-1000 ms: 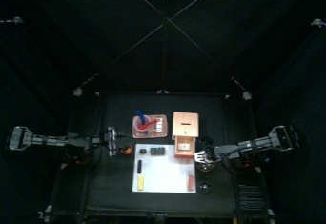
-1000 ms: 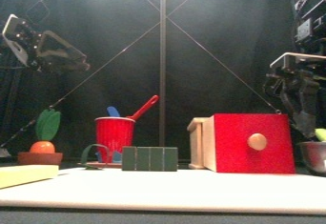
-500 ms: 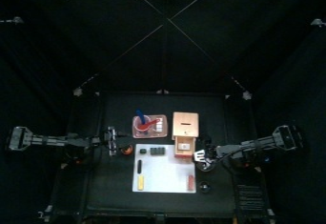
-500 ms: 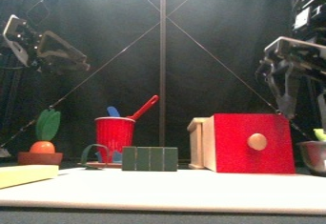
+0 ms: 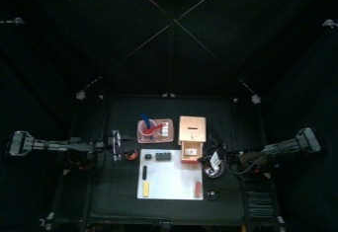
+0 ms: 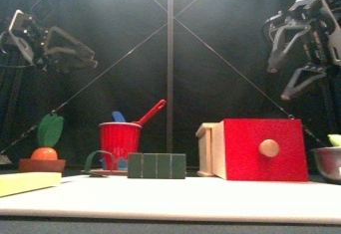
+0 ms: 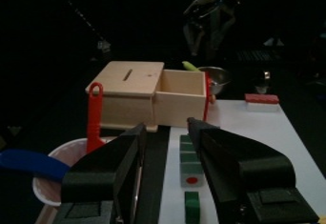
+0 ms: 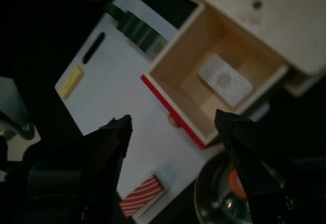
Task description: Put carrot bottom into bowl
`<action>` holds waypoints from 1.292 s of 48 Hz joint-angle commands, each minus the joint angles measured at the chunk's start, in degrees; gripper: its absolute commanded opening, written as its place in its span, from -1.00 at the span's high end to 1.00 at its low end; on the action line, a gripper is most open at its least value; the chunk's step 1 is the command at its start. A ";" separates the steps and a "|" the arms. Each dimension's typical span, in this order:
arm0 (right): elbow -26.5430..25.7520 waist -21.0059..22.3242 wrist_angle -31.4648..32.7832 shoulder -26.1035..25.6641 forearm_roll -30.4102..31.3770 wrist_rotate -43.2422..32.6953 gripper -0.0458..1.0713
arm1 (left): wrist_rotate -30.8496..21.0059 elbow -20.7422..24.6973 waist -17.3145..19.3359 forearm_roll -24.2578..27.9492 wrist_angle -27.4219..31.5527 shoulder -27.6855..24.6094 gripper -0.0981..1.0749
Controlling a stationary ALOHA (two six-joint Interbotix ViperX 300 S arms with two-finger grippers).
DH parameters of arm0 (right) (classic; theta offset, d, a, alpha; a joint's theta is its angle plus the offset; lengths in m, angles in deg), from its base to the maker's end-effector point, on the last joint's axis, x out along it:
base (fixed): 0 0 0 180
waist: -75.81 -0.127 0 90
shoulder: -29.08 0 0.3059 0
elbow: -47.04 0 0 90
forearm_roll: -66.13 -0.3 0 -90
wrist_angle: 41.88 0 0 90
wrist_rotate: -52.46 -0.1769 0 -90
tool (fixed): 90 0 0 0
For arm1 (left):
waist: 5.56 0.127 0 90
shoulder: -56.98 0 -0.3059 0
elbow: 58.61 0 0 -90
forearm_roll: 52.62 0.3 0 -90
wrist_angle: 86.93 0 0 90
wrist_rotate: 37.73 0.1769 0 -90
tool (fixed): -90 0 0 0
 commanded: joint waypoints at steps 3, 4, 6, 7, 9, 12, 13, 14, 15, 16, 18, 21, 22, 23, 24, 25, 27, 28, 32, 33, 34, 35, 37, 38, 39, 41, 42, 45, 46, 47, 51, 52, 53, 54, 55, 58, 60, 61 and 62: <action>0.53 2.20 -6.50 0.35 12.13 0.18 -0.86 | 0.00 2.55 0.09 -0.09 0.00 0.00 -0.53; 0.70 3.16 -7.82 0.26 14.15 0.18 -0.86 | 0.00 2.64 0.09 -0.09 0.09 0.00 -0.53; 1.05 4.39 -9.58 0.00 16.70 0.26 -0.86 | 0.00 2.81 0.09 -0.09 0.35 0.00 -0.53; 1.14 5.10 -10.37 -0.09 18.02 0.35 -0.86 | 0.00 2.90 0.18 -0.09 0.44 0.00 -0.53; 1.41 6.59 -11.87 -0.09 20.83 0.44 -0.86 | 0.00 3.25 0.18 -0.09 0.53 0.00 -0.53; 1.76 8.61 -14.06 -0.09 24.61 0.44 -0.86 | 0.00 3.96 0.18 -0.09 0.97 0.00 -0.53; 1.85 9.14 -14.85 -0.09 25.66 0.44 -0.86 | 0.00 4.13 0.18 -0.09 1.14 -0.09 -0.53; 2.02 9.67 -15.56 -0.09 26.63 0.44 -0.86 | -0.09 4.48 0.18 -0.26 1.49 0.00 -0.53; 2.20 10.46 -16.35 -0.09 27.86 0.53 -0.86 | -0.09 4.66 0.18 -0.09 1.76 -0.09 -0.53; 2.20 11.07 -16.96 0.00 28.56 0.44 -0.86 | -0.09 4.75 0.18 -0.09 2.02 -0.09 -0.53; 2.29 12.13 -18.28 0.18 29.79 0.53 -0.86 | -0.09 4.75 0.18 -0.26 2.64 0.00 -0.53; 2.37 13.54 -19.78 0.26 31.55 0.62 -0.85 | -0.09 4.75 0.18 -0.62 3.43 0.00 -0.52; 2.37 14.06 -20.30 0.26 31.90 0.70 -0.85 | -0.09 4.75 0.26 -0.79 3.69 -0.09 -0.53; 2.46 14.41 -20.74 0.26 32.26 0.70 -0.85 | -0.09 4.75 0.26 -1.05 3.78 0.00 -0.53; 2.55 14.94 -20.92 0.35 32.70 0.70 -0.85 | -0.09 4.75 0.35 -1.41 3.87 0.00 -0.52; 2.55 15.64 -21.36 0.53 32.96 0.70 -0.85 | -0.09 4.75 0.35 -1.67 3.96 -0.09 -0.53; 2.64 16.35 -22.06 0.70 33.40 0.70 -0.85 | -0.09 4.83 0.35 -2.11 3.96 0.00 -0.53; 2.64 16.61 -22.32 0.88 33.49 0.79 -0.85 | -0.18 4.92 0.26 -2.37 3.96 0.00 -0.53; 2.81 17.05 -23.73 1.32 33.75 0.79 -0.85 | -0.18 4.66 -0.18 -3.25 4.13 0.00 -0.53; 2.90 17.14 -23.99 1.41 33.75 0.88 -0.85 | -0.18 4.57 -0.26 -3.43 4.13 0.00 -0.52; 2.99 17.31 -24.43 1.58 33.84 0.97 -0.85 | -0.09 4.48 -0.35 -3.60 4.13 0.00 -0.52; 2.99 17.31 -24.43 1.67 33.75 1.05 -0.85 | -0.09 4.31 -0.35 -3.78 4.13 0.00 -0.52; 2.99 17.31 -24.52 1.76 33.75 1.32 -0.85 | -0.09 4.04 -0.44 -3.78 4.13 0.00 -0.53; 2.99 17.31 -24.52 1.76 33.57 1.49 -0.85 | -0.18 4.04 -0.35 -3.78 4.13 0.00 -0.52; 2.99 17.31 -24.52 1.85 33.49 1.67 -0.85 | -0.18 4.04 -0.35 -3.87 4.13 0.00 -0.52; 3.08 17.23 -24.52 1.93 33.13 1.93 -0.85 | -0.09 4.04 -0.35 -3.87 4.13 0.00 -0.52; 2.99 17.23 -24.52 1.93 32.96 2.02 -0.85 | -0.09 4.04 -0.35 -3.87 4.13 0.00 -0.52; 2.90 17.23 -24.52 2.02 32.43 2.29 -0.85 | -0.09 4.04 -0.35 -3.87 4.22 -0.09 -0.52; 2.90 17.23 -24.52 2.02 32.26 2.37 -0.85 | -0.09 3.96 -0.44 -3.78 4.13 0.00 -0.52; 2.90 17.23 -24.52 2.02 32.17 2.37 -0.85 | -0.09 3.96 -0.44 -3.78 4.22 0.00 -0.52; 2.90 17.14 -24.52 2.02 31.29 2.55 -0.85 | 0.00 3.78 -0.26 -3.87 4.22 -0.09 -0.52; 2.81 17.05 -24.43 2.02 31.11 2.55 -0.85 | 0.00 3.60 -0.18 -3.78 4.22 0.00 -0.52; 2.81 17.14 -24.43 2.02 30.94 2.55 -0.85 | 0.00 3.60 0.00 -3.87 4.31 0.00 -0.52; 2.81 17.14 -24.43 2.02 30.85 2.55 -0.85 | 0.00 3.52 0.00 -3.78 4.31 0.00 -0.53; 2.90 17.14 -24.52 2.11 30.67 2.55 -0.85 | 0.00 3.34 0.09 -3.78 4.57 -0.09 -0.52; 2.90 17.14 -24.43 2.29 30.50 2.55 -0.85 | 0.18 3.08 0.35 -3.78 4.75 0.00 -0.52; 2.90 17.05 -24.43 2.55 30.41 2.55 -0.85 | 0.18 2.90 0.79 -3.78 4.83 -0.09 -0.52; 2.81 17.14 -24.43 2.72 30.32 2.55 -0.85 | 0.18 2.90 0.97 -3.69 4.83 0.00 -0.52; 2.90 17.05 -24.35 2.90 30.23 2.55 -0.85 | 0.26 2.81 1.14 -3.69 4.92 -0.09 -0.52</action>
